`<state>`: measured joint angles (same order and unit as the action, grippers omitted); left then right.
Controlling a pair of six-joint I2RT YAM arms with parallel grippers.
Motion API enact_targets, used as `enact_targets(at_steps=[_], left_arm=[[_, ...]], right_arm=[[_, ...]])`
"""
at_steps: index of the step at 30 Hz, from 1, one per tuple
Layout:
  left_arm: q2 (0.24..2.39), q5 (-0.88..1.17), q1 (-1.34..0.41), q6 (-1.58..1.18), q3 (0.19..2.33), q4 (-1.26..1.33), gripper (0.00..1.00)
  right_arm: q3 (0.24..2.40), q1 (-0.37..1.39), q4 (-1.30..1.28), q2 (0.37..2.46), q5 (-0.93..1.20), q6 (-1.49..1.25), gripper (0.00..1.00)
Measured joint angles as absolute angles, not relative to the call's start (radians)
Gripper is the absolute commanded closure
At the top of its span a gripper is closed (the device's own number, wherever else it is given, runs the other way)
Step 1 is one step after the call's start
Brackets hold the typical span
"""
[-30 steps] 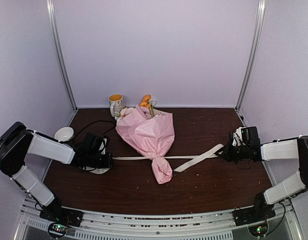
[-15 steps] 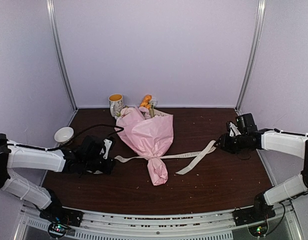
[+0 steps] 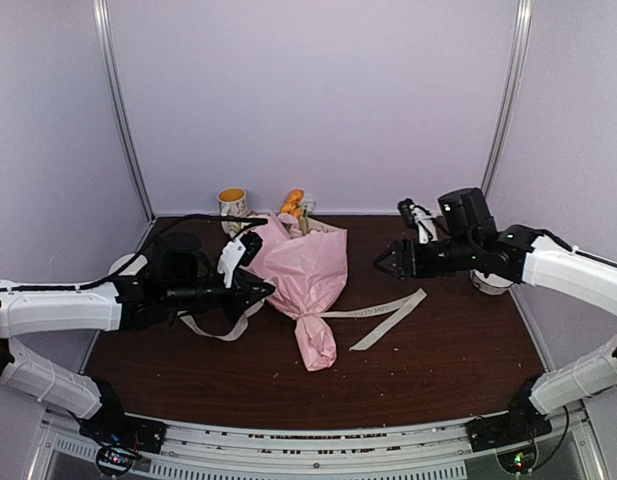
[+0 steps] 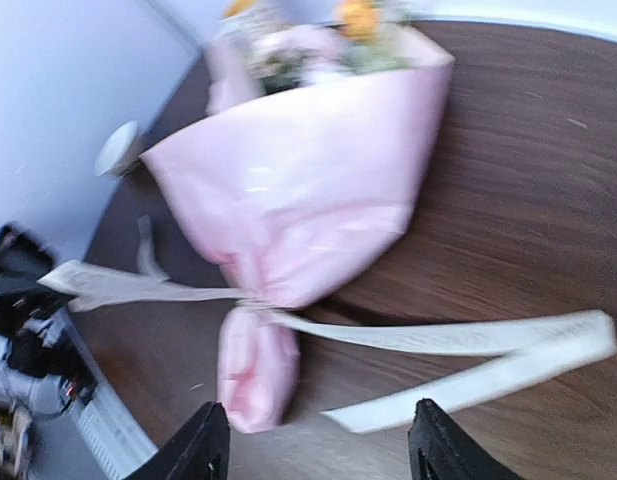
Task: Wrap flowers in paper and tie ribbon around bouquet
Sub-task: Cross the half-tied ribbon over the folded bouquet.
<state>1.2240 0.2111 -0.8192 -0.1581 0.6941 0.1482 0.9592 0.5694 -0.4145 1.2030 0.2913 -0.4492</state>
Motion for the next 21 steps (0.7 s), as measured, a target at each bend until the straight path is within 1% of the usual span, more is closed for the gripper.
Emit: enact_targets(at_steps=[3, 5, 9, 12, 16, 21], left_arm=[[1.282, 0.266, -0.819, -0.133, 0.717, 0.197, 1.0], [1.325, 0.281, -0.82, -0.112, 0.74, 0.216, 1.0], [1.369, 0.236, -0.82, -0.083, 0.764, 0.248, 1.0], [1.371, 0.196, -0.819, -0.073, 0.76, 0.296, 1.0], [1.394, 0.19, -0.815, -0.07, 0.755, 0.377, 1.0], [1.443, 0.206, -0.806, -0.073, 0.736, 0.43, 1.0]], right_arm=[[1.101, 0.71, -0.287, 1.37, 0.474, -0.408, 0.4], [1.193, 0.765, -0.217, 1.487, 0.575, -0.386, 0.4], [1.299, 0.787, -0.131, 1.644, 0.682, -0.381, 0.41], [1.321, 0.785, -0.073, 1.708, 0.724, -0.4, 0.41], [1.322, 0.783, -0.008, 1.743, 0.764, -0.428, 0.42], [1.338, 0.783, 0.047, 1.776, 0.802, -0.453, 0.53]])
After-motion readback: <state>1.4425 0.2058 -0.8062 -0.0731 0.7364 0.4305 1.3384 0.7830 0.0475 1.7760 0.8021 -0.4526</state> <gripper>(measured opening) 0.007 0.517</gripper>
